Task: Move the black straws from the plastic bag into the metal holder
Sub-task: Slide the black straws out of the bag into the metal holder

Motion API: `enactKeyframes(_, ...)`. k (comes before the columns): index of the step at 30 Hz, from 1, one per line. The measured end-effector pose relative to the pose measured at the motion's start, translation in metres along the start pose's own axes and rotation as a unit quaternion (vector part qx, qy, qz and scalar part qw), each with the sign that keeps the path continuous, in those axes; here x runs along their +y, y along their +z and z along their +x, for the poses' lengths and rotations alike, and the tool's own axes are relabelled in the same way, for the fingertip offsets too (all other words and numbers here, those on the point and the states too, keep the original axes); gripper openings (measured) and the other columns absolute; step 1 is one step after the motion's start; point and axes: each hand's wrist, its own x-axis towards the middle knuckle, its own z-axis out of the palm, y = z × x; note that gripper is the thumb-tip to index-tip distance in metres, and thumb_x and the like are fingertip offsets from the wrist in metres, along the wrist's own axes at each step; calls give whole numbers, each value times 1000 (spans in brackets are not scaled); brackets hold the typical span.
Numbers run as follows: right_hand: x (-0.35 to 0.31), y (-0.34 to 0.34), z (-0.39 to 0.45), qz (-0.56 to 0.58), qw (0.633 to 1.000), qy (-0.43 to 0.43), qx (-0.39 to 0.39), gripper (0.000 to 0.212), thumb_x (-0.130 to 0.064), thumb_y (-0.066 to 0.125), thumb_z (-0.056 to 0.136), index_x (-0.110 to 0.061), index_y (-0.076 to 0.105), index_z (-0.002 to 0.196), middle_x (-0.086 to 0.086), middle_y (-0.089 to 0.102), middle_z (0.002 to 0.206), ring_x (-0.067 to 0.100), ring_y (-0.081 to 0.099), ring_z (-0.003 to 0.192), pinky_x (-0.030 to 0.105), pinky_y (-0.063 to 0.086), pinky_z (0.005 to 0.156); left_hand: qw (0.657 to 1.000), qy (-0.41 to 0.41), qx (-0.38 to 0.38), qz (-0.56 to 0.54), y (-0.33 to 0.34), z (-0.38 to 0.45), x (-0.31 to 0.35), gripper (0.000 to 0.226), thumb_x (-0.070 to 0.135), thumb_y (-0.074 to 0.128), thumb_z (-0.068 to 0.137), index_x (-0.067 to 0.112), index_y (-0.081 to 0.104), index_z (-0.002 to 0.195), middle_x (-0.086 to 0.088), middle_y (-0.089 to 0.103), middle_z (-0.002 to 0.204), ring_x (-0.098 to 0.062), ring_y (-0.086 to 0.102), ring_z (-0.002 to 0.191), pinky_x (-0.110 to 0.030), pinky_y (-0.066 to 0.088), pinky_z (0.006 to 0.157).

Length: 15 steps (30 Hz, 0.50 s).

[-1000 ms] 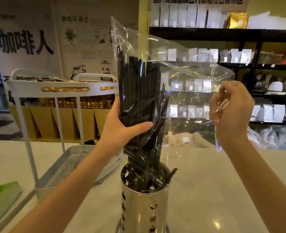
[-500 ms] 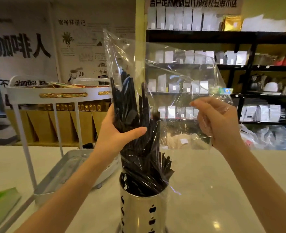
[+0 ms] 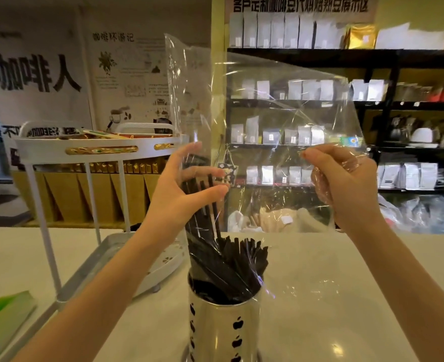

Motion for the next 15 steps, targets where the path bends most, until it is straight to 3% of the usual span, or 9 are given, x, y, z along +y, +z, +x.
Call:
enactKeyframes(2, -2, -1, 0, -2, 1000, 1, 4, 25, -9, 61, 84, -22, 67, 64, -9, 48, 35, 3, 36, 31, 14, 32, 34, 1000, -5, -1, -7, -1, 1, 4, 80, 28, 80, 57, 31, 40, 126, 3, 73, 97, -22, 67, 95, -52, 46, 93)
enactKeyframes(5, -5, -4, 3, 15, 1000, -1, 16, 17, -7, 59, 85, -14, 66, 70, -9, 44, 32, 3, 31, 28, 14, 26, 30, 999, 6, 12, -34, -1, 3, 14, 74, 25, 73, 55, 29, 42, 122, -3, 72, 93, -25, 69, 87, -37, 55, 81)
enactKeyframes(8, -9, -5, 7, 4, 1000, -12, 13, 18, -8, 58, 87, -15, 65, 72, -9, 45, 32, 3, 33, 28, 13, 27, 31, 999, 15, -8, -38, 3, 7, 23, 70, 19, 71, 60, 24, 40, 123, -8, 70, 97, -29, 68, 88, -35, 58, 75)
enactKeyframes(15, -12, -6, 14, -21, 1000, -5, 21, 17, -13, 58, 87, -18, 66, 74, -12, 46, 34, 3, 34, 30, 12, 30, 33, 999, 23, -24, -43, 1, 15, 35, 50, 11, 61, 79, 19, 42, 124, -3, 71, 92, -15, 71, 81, -23, 57, 65)
